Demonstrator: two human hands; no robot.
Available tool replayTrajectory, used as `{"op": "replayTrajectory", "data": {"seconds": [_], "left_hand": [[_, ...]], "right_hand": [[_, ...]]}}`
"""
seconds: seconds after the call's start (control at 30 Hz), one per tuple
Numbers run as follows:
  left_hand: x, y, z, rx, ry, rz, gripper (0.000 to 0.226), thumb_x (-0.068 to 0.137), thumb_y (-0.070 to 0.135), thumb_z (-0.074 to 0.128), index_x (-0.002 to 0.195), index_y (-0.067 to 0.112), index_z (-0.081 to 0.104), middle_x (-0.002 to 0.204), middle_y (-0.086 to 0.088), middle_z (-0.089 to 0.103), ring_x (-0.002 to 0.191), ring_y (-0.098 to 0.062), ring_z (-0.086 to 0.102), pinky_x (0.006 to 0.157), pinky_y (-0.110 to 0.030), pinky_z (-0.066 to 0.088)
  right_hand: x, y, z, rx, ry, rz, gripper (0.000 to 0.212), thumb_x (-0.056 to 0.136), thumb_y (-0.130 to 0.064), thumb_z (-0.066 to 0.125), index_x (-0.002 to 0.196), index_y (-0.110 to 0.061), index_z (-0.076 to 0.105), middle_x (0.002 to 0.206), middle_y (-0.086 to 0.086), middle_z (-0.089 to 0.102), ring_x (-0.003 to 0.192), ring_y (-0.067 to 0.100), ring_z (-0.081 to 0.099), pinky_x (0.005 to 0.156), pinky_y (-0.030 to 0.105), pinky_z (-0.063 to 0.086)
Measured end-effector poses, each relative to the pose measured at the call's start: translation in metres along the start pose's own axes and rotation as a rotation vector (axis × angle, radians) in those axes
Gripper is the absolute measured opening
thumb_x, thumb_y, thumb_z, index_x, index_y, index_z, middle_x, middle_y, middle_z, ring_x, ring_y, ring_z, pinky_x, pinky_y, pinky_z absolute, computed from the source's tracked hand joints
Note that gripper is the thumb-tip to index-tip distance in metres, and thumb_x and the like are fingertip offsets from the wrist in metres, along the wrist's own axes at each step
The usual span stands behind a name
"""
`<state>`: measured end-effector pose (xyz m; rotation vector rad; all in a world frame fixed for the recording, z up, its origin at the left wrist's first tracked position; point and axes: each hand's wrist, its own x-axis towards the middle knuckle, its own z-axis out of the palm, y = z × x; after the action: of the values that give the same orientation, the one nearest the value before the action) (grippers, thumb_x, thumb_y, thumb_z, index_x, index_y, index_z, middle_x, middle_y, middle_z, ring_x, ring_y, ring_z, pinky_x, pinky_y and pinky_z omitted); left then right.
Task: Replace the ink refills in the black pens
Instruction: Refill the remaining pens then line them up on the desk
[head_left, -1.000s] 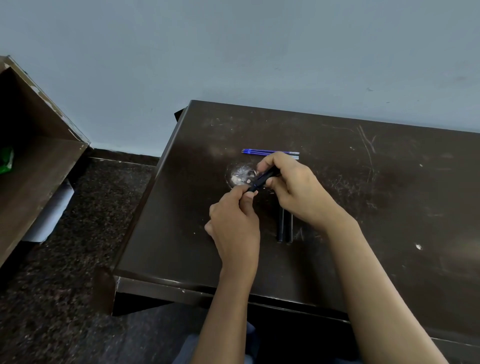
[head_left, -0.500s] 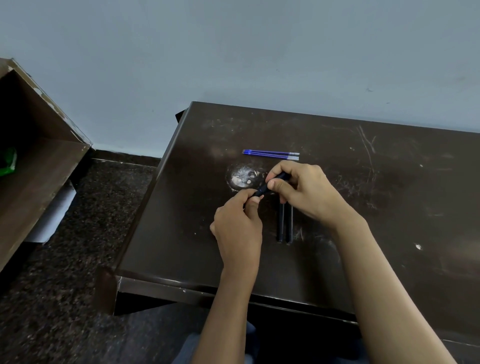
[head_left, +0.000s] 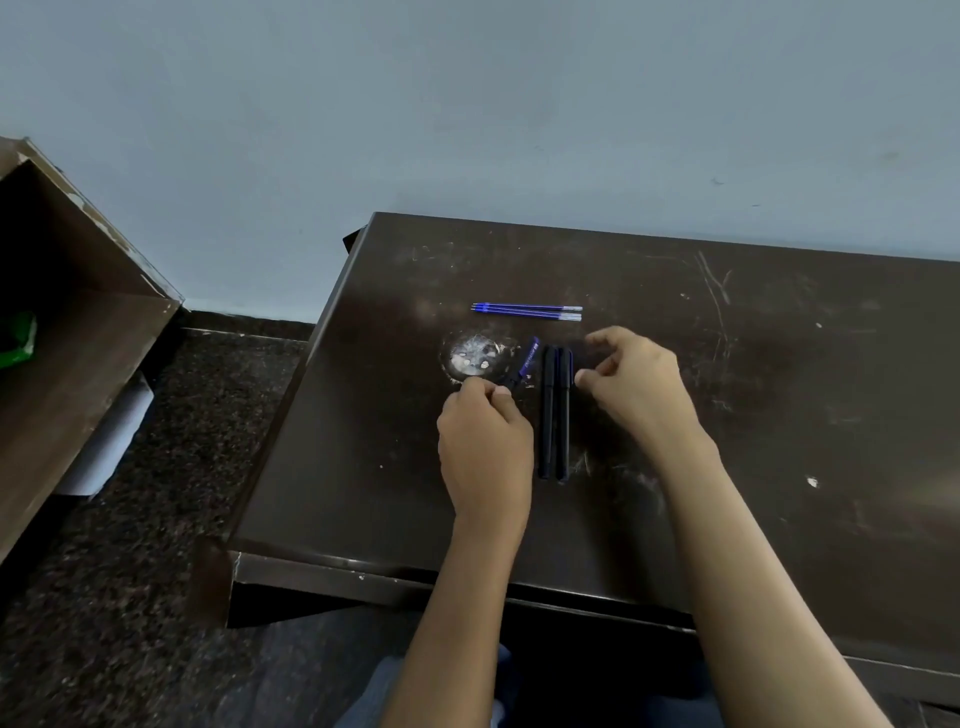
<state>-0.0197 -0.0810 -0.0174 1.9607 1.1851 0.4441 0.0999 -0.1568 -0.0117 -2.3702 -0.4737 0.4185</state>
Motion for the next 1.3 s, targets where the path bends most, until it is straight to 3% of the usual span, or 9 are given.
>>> {"op": "replayTrajectory", "data": {"seconds": [0.17, 0.27, 0.43, 0.73, 0.83, 1.03, 1.3], "left_hand": [[0.012, 0.005, 0.012, 0.134, 0.002, 0.003, 0.023, 0.099, 0.018, 0.042, 0.108, 0.007, 0.059, 0.101, -0.007, 0.054, 0.083, -0.011, 0.044, 0.063, -0.02, 0.029], [0.017, 0.006, 0.019, 0.22, 0.008, 0.034, 0.025, 0.098, 0.019, 0.042, 0.109, 0.005, 0.059, 0.106, -0.011, 0.058, 0.094, -0.023, 0.056, 0.07, -0.028, 0.037], [0.019, 0.007, 0.03, 0.341, -0.024, 0.08, 0.029, 0.098, 0.022, 0.042, 0.115, 0.005, 0.057, 0.114, -0.013, 0.06, 0.104, -0.028, 0.058, 0.081, -0.038, 0.047], [0.016, 0.0, 0.034, 0.365, -0.046, 0.113, 0.026, 0.095, 0.027, 0.049, 0.117, 0.012, 0.053, 0.112, -0.007, 0.063, 0.105, -0.027, 0.058, 0.081, -0.038, 0.045], [0.016, 0.0, 0.033, 0.355, -0.058, 0.125, 0.022, 0.095, 0.027, 0.05, 0.113, 0.016, 0.053, 0.11, -0.005, 0.063, 0.105, -0.027, 0.057, 0.08, -0.038, 0.043], [0.019, -0.001, 0.033, 0.308, -0.089, 0.157, 0.025, 0.094, 0.024, 0.053, 0.118, 0.019, 0.055, 0.116, -0.004, 0.062, 0.109, -0.025, 0.057, 0.083, -0.037, 0.044], [0.023, -0.003, 0.028, 0.289, -0.081, 0.129, 0.027, 0.092, 0.021, 0.053, 0.119, 0.017, 0.056, 0.118, -0.004, 0.062, 0.11, -0.025, 0.056, 0.084, -0.038, 0.044]], "right_hand": [[-0.007, 0.005, 0.012, 0.042, -0.066, 0.051, 0.053, 0.084, -0.016, 0.07, 0.133, -0.017, 0.051, 0.094, 0.003, 0.063, 0.089, 0.022, 0.067, 0.087, 0.036, 0.054], [-0.009, 0.005, 0.019, 0.034, -0.098, 0.045, 0.056, 0.083, -0.016, 0.07, 0.135, -0.018, 0.049, 0.107, 0.01, 0.066, 0.095, 0.026, 0.067, 0.087, 0.038, 0.054], [-0.01, 0.003, 0.024, 0.03, -0.1, 0.028, 0.055, 0.084, -0.012, 0.068, 0.136, -0.014, 0.047, 0.107, 0.012, 0.067, 0.095, 0.027, 0.066, 0.084, 0.033, 0.053], [-0.012, 0.0, 0.024, 0.06, -0.083, 0.027, 0.049, 0.084, -0.009, 0.067, 0.13, -0.011, 0.05, 0.089, 0.004, 0.062, 0.081, 0.021, 0.064, 0.074, 0.028, 0.051], [-0.013, 0.0, 0.024, 0.052, -0.08, 0.028, 0.051, 0.084, -0.011, 0.067, 0.132, -0.011, 0.05, 0.096, 0.007, 0.064, 0.088, 0.021, 0.064, 0.077, 0.029, 0.05], [-0.012, 0.0, 0.025, 0.038, -0.062, 0.015, 0.05, 0.084, -0.014, 0.069, 0.131, -0.012, 0.051, 0.092, 0.002, 0.06, 0.084, 0.014, 0.055, 0.075, 0.025, 0.045], [-0.013, -0.004, 0.034, 0.044, -0.051, -0.015, 0.054, 0.084, -0.014, 0.069, 0.133, -0.012, 0.05, 0.101, 0.01, 0.065, 0.09, 0.02, 0.061, 0.083, 0.032, 0.051]]}}
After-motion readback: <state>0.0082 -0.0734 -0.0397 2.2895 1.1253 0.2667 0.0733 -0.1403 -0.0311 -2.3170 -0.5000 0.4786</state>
